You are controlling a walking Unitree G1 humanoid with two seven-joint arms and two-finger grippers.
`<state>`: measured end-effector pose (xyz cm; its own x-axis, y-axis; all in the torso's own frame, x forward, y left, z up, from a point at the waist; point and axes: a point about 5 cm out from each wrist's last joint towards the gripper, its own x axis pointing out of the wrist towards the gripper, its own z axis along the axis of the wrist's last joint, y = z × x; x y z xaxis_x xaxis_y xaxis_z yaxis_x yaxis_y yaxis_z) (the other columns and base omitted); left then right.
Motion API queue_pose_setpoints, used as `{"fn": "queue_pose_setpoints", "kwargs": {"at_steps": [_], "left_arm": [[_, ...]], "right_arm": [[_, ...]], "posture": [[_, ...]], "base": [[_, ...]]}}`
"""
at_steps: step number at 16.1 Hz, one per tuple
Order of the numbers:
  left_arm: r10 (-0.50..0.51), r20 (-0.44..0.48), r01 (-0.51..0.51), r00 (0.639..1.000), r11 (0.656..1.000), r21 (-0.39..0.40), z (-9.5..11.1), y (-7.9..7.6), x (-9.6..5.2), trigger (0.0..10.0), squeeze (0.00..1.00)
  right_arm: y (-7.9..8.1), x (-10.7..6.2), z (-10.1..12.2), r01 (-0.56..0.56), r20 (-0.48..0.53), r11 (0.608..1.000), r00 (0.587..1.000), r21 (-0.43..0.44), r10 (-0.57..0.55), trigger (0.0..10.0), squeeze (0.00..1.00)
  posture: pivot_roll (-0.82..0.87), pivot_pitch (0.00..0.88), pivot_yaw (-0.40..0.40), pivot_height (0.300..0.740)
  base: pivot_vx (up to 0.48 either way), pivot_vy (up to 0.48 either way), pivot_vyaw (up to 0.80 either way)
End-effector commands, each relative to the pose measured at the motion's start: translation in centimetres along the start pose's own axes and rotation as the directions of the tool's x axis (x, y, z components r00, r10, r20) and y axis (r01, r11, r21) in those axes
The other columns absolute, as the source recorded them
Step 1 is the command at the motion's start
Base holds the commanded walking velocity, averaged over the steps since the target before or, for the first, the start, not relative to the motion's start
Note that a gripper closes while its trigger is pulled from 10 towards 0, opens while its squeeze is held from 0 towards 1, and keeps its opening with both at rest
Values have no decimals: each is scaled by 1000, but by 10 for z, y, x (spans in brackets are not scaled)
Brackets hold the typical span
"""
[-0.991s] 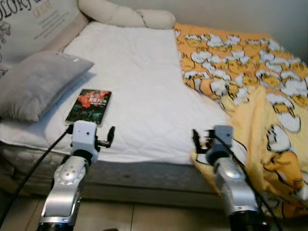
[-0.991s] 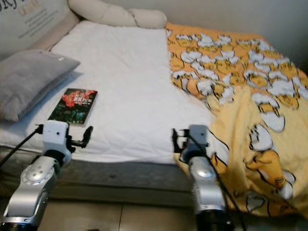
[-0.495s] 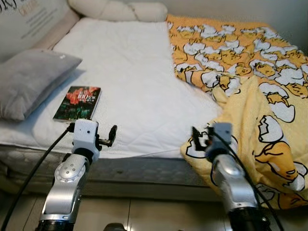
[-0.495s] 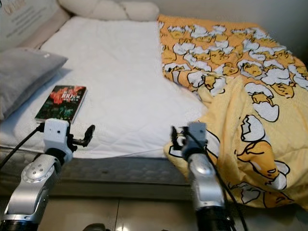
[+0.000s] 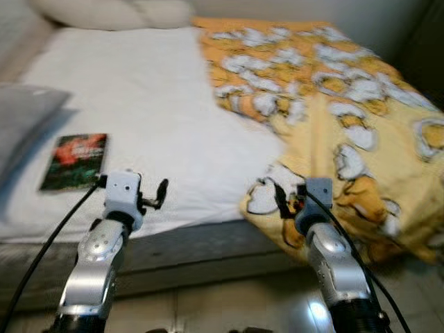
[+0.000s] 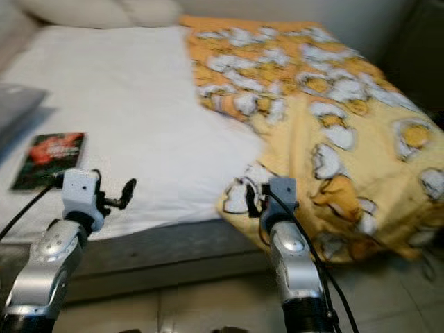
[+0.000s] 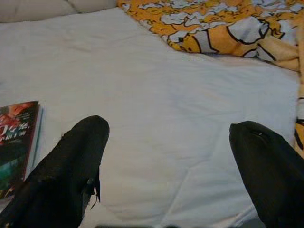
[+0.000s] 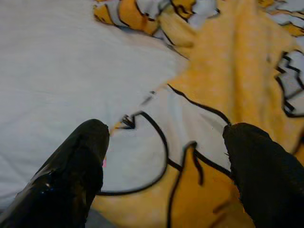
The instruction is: Clean up the room
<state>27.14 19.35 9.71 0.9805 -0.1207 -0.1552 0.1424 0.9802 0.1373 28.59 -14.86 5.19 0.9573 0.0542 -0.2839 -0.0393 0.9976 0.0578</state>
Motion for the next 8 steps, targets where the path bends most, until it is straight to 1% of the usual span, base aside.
{"fn": "queue_pose_setpoints", "kwargs": {"at_steps": [1,8], "left_arm": [[-9,2,9,1000,1000,2,0,-1,0,10000,0],[-10,6,10,1000,1000,-5,1,-2,1,10000,0]], "right_arm": [[1,1,4,-1,6,1000,1000,-4,1,10000,0],[1,2,4,-10,7,1000,1000,-18,10,10000,0]], "posture": [[46,0,-65,740],[46,0,-70,740]], "base": [[255,0,0],[283,0,0]]}}
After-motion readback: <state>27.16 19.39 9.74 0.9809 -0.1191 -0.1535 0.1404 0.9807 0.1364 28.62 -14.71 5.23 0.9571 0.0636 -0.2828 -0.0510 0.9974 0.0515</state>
